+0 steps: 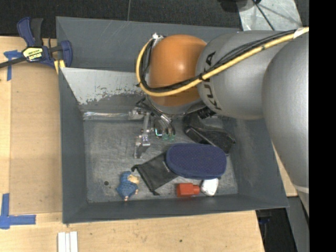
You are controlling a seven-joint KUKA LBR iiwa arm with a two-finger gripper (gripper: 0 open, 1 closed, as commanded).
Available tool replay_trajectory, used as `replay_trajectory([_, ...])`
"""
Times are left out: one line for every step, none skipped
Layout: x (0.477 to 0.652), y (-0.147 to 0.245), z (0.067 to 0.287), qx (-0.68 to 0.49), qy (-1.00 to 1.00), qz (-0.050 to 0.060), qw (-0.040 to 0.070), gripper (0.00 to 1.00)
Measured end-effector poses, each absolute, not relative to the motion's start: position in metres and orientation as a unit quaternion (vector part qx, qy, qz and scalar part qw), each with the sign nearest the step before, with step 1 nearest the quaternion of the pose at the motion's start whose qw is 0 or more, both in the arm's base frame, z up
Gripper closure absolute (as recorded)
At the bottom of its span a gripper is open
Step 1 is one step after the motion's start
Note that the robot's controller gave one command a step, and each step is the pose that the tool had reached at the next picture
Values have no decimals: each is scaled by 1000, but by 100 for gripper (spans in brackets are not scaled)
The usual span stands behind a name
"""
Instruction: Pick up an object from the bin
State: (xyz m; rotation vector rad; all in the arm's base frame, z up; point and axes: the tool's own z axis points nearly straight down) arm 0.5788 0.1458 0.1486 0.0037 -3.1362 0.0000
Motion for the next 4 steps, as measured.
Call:
replay_trajectory([549,79,117,76,-997,1,1,0])
replay_trajectory([564,40,76,-59,-998,-1,-1,0])
replay_trajectory([569,40,80,-60,-998,-2,-11,100])
replay_trajectory([575,32,252,-69,-998,-1,-6,100])
